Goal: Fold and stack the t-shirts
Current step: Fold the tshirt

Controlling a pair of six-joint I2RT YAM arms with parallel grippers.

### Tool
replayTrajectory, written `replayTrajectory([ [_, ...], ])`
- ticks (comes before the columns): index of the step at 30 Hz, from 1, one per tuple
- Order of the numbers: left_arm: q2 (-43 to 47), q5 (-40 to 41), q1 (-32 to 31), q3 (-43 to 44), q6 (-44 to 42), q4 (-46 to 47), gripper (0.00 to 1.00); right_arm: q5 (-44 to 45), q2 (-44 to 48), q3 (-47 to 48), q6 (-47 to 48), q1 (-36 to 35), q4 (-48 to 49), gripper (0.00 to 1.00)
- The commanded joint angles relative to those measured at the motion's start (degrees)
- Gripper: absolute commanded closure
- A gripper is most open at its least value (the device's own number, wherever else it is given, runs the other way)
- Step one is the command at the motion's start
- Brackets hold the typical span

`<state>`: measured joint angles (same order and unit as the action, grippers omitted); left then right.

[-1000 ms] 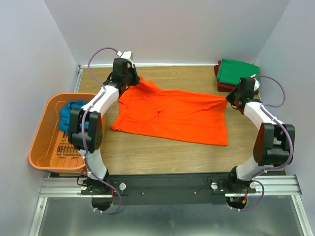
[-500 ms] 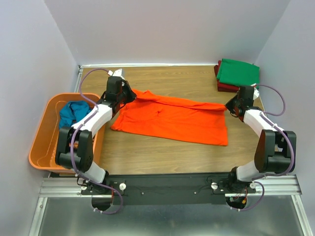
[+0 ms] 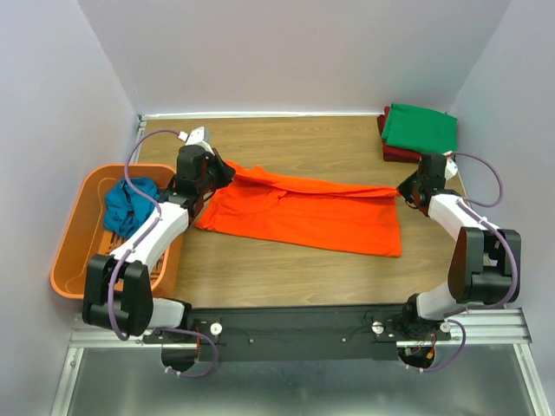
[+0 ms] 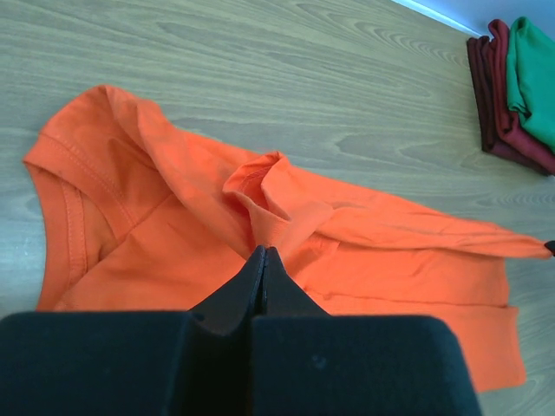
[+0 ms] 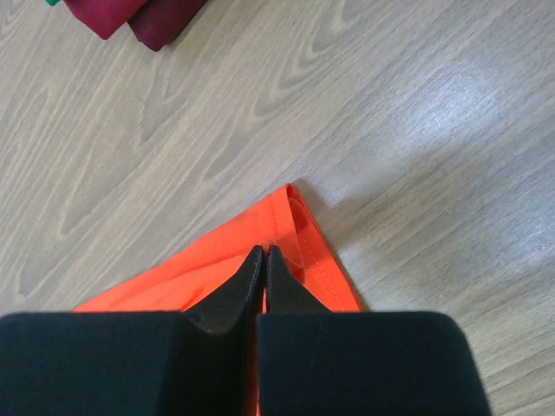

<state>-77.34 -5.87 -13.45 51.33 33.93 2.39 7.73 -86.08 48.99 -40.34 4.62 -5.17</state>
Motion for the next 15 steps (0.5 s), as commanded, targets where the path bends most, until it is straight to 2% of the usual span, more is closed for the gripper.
replayTrajectory([
  [1,3.6,2.09,0.71,-2.2,0.7,0.24,1.0,2.73,-0.84,-1.53,-1.06,0.21,0.77,0.93],
  [4,5.09,2.09,1.06,-3.6,1.22,0.16,1.0,2.47,-1.19,-1.8,-1.41,0.21,0.77,0.91],
  [10,6.33,0.86,1.15,-5.71,1.4,0.77,1.0,0.89,-1.54,-2.23,-1.67,0.21,1.12,0.78],
  [12,6.24,0.25,1.15,-6.51,1.75,1.29,1.0,0.45,-1.37,-2.32,-1.59,0.21,1.21,0.77],
  [15,6.15,-1.33,1.06,-9.22,2.98,2.96,1.0,-0.6,-0.67,-3.11,-1.24,0.21,1.13,0.65],
])
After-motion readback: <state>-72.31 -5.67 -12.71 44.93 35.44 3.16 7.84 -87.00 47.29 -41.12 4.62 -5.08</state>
